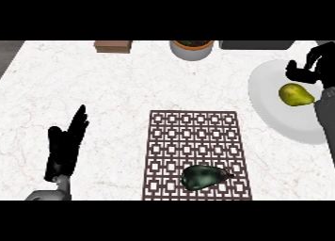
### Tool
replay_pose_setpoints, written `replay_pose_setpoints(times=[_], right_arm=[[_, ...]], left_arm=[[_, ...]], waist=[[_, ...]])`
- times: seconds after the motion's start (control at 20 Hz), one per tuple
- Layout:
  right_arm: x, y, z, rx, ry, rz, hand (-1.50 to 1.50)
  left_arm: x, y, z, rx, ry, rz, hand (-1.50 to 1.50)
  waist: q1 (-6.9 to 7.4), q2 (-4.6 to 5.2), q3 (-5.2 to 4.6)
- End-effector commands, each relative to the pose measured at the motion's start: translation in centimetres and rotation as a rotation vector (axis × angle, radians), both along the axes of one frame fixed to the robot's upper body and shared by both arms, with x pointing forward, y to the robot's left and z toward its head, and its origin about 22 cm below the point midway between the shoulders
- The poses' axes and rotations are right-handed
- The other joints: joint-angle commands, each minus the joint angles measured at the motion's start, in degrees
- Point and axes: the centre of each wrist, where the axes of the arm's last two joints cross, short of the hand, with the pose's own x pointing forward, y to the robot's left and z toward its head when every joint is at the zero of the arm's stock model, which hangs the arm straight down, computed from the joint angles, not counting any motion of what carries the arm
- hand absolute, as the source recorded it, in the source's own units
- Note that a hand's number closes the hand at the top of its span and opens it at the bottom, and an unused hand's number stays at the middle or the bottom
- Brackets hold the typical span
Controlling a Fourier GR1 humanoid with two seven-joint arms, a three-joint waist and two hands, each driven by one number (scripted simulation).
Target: Pick the pear from the placemat and place it in the plate
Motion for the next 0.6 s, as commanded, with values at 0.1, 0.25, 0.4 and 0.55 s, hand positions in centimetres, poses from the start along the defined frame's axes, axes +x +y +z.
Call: replay_pose_setpoints(times=[0.1, 0.25, 0.4, 0.55], right_arm=[[0.3, -4.2, -1.2, 0.060, 0.162, 0.003, 1.50], [0.1, -5.1, -3.5, 0.106, 0.234, 0.020, 1.50], [-0.3, -6.0, -4.2, 0.157, 0.402, 0.052, 1.50], [-0.2, -5.6, -5.1, 0.173, 0.457, 0.092, -1.50]], left_arm=[[0.0, 0.3, 0.9, -0.003, -0.006, -0.022, 0.00], [-0.4, -0.2, -0.1, -0.009, 0.003, -0.029, 0.00], [1.1, -0.9, 1.0, 0.009, -0.008, -0.018, 0.00], [0.4, -0.9, -0.4, -0.004, 0.001, -0.012, 0.00]], waist=[[0.43, 0.11, 0.01], [0.94, 0.38, 0.05], [0.76, 0.48, 0.05], [0.42, 0.22, 0.01]])
